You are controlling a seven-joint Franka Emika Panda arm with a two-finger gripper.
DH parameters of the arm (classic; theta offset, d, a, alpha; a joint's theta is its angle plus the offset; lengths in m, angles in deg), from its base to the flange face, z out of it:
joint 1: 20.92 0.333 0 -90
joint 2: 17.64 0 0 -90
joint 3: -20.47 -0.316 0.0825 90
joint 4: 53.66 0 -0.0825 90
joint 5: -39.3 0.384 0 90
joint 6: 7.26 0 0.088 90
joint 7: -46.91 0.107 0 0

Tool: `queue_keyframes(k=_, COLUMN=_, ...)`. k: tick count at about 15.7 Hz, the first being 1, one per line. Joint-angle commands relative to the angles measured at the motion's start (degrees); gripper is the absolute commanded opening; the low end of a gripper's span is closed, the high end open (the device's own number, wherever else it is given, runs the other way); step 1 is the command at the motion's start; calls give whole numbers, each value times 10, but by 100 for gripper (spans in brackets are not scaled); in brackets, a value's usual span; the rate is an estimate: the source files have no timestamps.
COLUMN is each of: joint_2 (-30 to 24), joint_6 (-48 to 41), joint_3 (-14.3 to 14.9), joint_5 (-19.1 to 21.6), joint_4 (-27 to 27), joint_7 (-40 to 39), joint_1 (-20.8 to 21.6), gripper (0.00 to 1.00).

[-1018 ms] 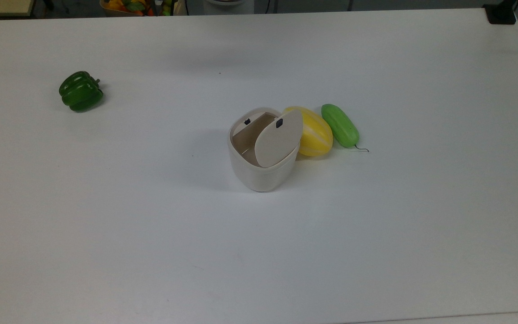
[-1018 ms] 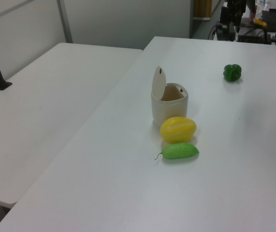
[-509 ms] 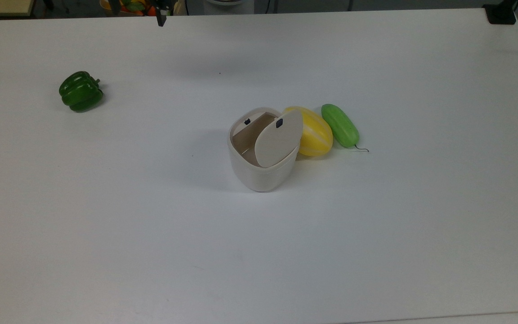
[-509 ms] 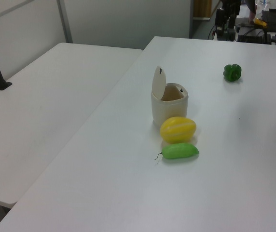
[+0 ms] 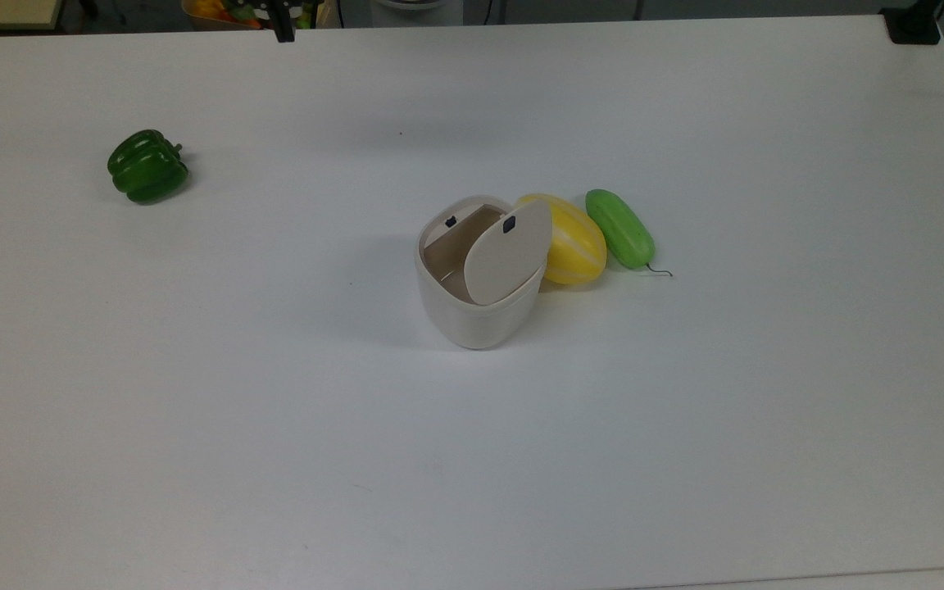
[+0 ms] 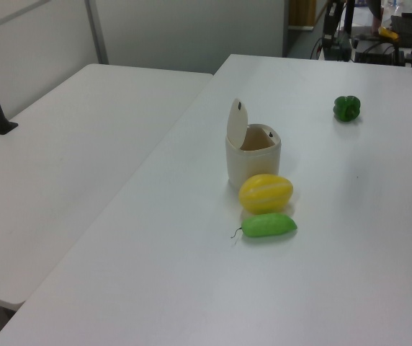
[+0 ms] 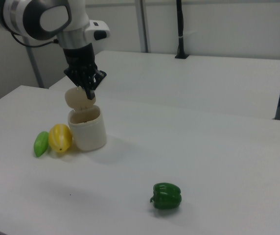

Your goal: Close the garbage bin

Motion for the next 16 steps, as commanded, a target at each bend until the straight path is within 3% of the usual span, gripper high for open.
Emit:
queue_keyframes(k=1, joint_2=6, joint_6=44, joint_3=-21, joint_5=9, joint_4=-6, joint_7=-50, joint_1=4, gripper=1)
queue_keyframes(k=3, joint_2=22, joint_6=50, joint_3=-33, joint_5=13, joint_4=-9, joint_7=-132, joint_1=5, gripper=7)
queue_keyframes(k=7, joint_2=49, joint_6=97, joint_3=-31, joint_5=113, joint_4=-27, joint_7=-192, joint_1=16, gripper=8)
queue_keyframes(k=12, joint_2=93, joint_6=174, joint_3=-34, joint_5=123, joint_4=-36, joint_7=-177, joint_1=59, gripper=8)
queue_keyframes(k=16, joint_2=147, joint_6=226, joint_3=-34, joint_5=123, joint_4=-102, joint_7=-163, joint_1=88, gripper=8)
